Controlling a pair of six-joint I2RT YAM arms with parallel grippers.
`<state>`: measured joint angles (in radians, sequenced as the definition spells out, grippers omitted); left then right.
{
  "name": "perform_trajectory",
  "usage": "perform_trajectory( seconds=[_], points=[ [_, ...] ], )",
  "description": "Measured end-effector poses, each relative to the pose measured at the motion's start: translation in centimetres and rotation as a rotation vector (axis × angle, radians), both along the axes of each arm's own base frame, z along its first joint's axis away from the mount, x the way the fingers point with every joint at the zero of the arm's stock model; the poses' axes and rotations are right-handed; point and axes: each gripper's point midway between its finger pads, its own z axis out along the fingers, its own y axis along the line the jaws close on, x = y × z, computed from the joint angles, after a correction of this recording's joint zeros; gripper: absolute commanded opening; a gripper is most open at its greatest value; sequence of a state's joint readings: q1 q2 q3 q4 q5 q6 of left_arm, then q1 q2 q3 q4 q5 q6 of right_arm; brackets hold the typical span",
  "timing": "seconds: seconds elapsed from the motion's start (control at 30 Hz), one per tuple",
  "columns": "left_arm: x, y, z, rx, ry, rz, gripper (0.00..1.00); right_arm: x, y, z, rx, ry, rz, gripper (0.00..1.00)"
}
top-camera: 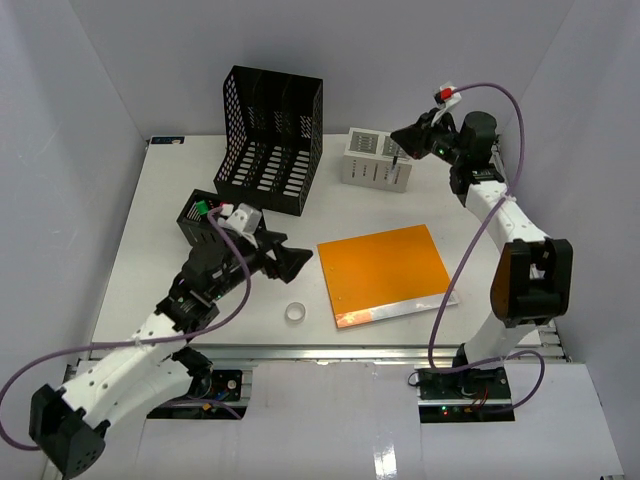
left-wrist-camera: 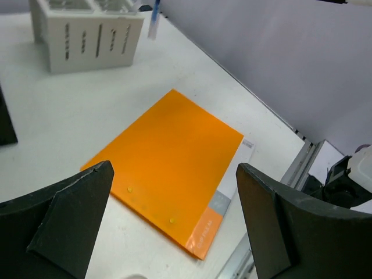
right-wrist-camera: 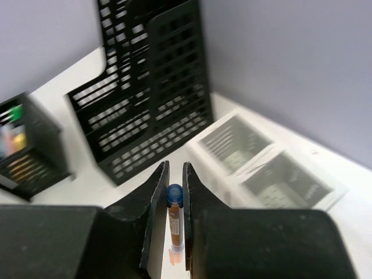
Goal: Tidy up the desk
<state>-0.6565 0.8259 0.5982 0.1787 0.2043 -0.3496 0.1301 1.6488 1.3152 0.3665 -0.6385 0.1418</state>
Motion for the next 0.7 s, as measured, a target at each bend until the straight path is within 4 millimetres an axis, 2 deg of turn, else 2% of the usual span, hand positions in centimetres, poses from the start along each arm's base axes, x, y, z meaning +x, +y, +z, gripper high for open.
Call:
perform_trajectory(
  seconds=[0.13, 0.2, 0.37, 0.5, 0.7],
  points=[
    [-2.2, 3.2, -3.2, -0.008, 0.115, 0.091, 0.98, 4.8, -1.5, 0.1, -0.011, -0.03, -0.106, 0.08],
    [-3.0, 4.3, -4.2, -0.018, 0.162, 0.123, 0.98, 6.2, -1.8, 0.2, -0.014, -0.035, -0.137, 0.08],
    [-4.3, 5.8, -6.2, -0.033, 0.268, 0.175, 0.98, 10.9, -2.5, 2.0, -0.005, -0.107, -0.22, 0.08],
    [-4.6, 6.1, -7.9, -0.021, 0.36, 0.202, 0.98, 13.1, -3.0, 1.5, -0.011, -0.122, -0.267, 0.08],
    [-4.7, 6.3, -10.4, 0.011, 0.474, 0.242, 0.98, 14.7, -3.7, -1.2, -0.042, -0.097, -0.307, 0.1]
  ],
)
